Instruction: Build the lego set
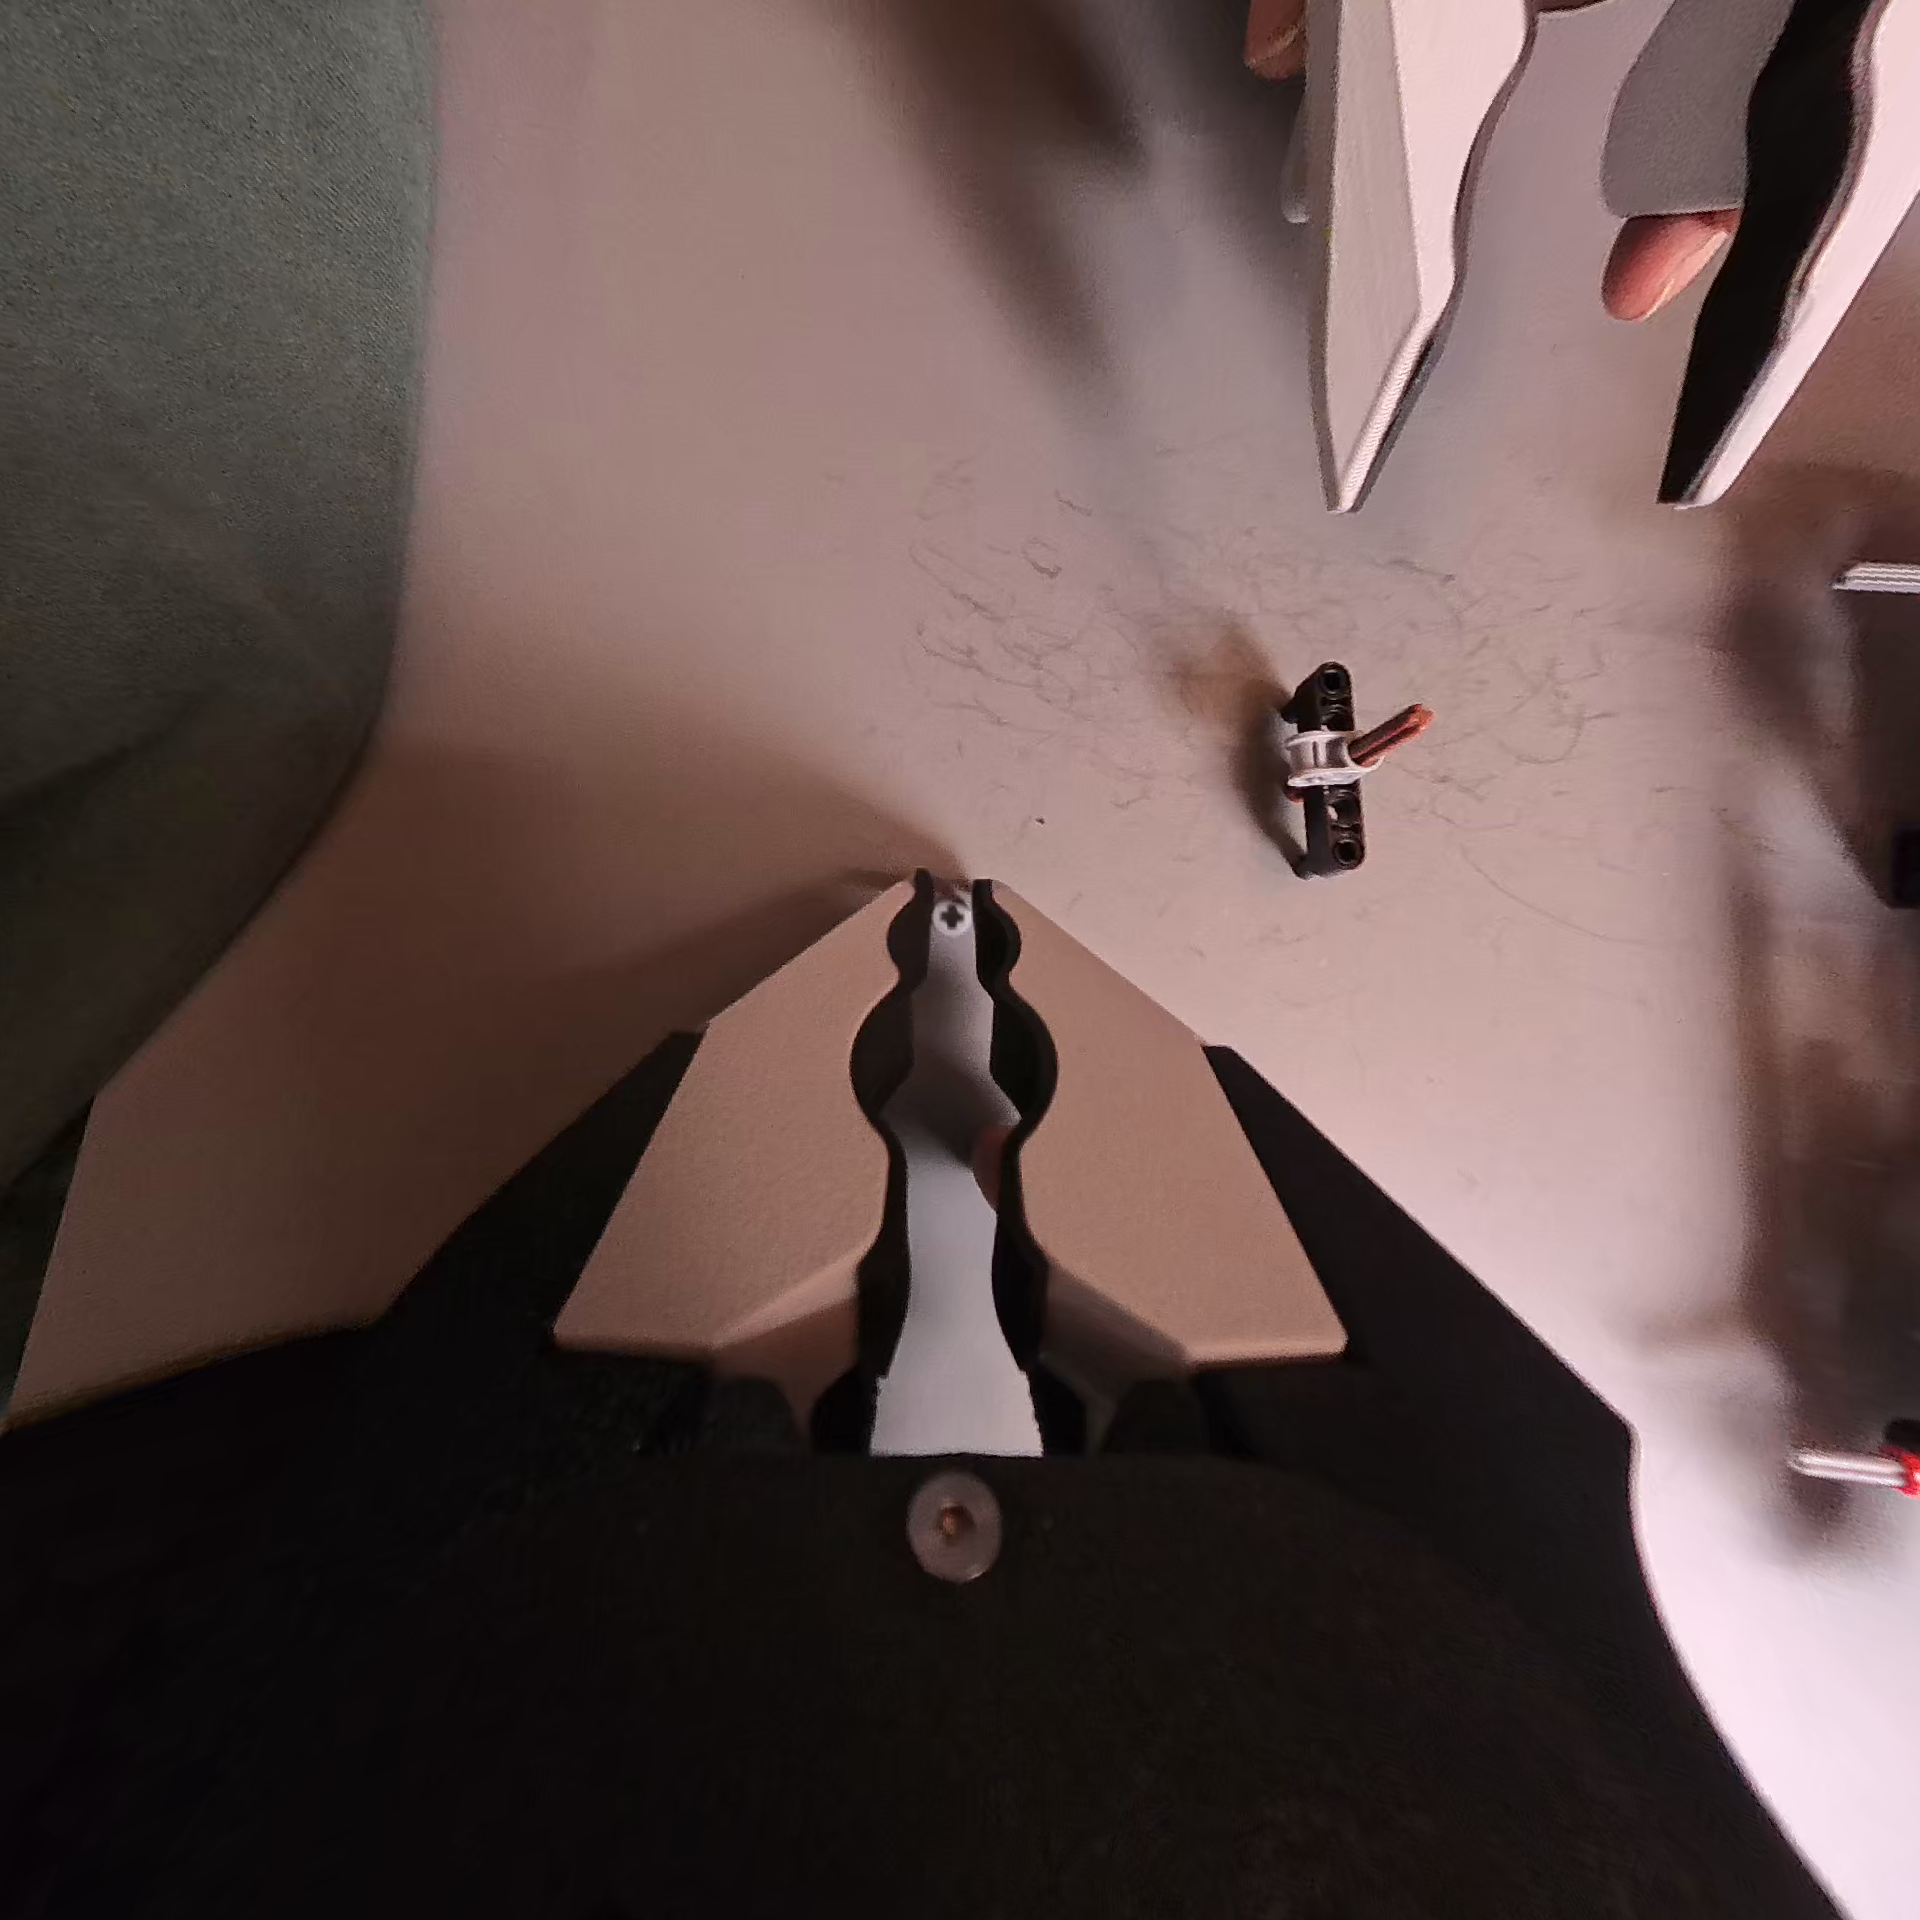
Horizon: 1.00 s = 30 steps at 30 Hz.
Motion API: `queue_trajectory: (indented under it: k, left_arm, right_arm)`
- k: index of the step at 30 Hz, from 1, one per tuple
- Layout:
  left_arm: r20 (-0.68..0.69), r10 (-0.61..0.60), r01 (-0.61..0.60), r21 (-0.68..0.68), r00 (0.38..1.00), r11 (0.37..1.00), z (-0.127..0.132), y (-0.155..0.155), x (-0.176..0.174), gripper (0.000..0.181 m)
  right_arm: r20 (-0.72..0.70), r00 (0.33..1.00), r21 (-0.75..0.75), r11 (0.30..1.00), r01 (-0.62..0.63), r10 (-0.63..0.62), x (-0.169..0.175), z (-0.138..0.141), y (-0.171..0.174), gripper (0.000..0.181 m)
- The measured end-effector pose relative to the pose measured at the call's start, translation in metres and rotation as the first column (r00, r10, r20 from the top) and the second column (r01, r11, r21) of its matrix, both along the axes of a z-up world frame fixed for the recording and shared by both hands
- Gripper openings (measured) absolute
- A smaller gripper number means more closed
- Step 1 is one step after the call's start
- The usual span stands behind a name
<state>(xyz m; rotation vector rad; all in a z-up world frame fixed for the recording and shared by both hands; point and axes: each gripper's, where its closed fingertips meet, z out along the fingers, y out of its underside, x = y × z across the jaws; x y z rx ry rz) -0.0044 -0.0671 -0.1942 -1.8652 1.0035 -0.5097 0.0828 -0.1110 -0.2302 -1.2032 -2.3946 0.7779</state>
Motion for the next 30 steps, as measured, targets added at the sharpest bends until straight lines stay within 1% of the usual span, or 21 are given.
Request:
queue_trajectory:
  k: [4,9,13,22,30]
  left_arm:
    - [-0.034,-0.004,0.005,0.021,0.999,1.000,-0.001,-0.001,0.001,0.048]
    - [-0.028,-0.005,0.005,0.010,1.000,1.000,-0.001,-0.002,0.002,0.047]
    - [-0.016,-0.014,0.014,-0.005,1.000,1.000,-0.002,-0.003,0.003,0.048]
    - [-0.047,-0.046,0.045,-0.041,0.998,0.998,-0.012,-0.009,0.006,0.048]
    - [-0.049,-0.050,0.047,-0.049,0.998,0.998,-0.013,-0.009,0.006,0.046]
  right_arm:
    - [0.009,1.000,0.010,1.000,0.005,-0.005,-0.001,-0.001,0.001,0.002]
    - [0.015,1.000,0.015,1.000,0.010,-0.010,0.002,0.001,0.003,0.008]
    - [0.033,0.999,0.023,1.000,0.018,-0.018,0.005,0.000,0.005,0.008]
    - [0.076,0.997,0.023,1.000,-0.014,0.012,0.006,-0.003,0.006,0.007]
    - [0.095,0.995,0.011,1.000,-0.025,0.024,0.010,-0.003,0.004,0.006]
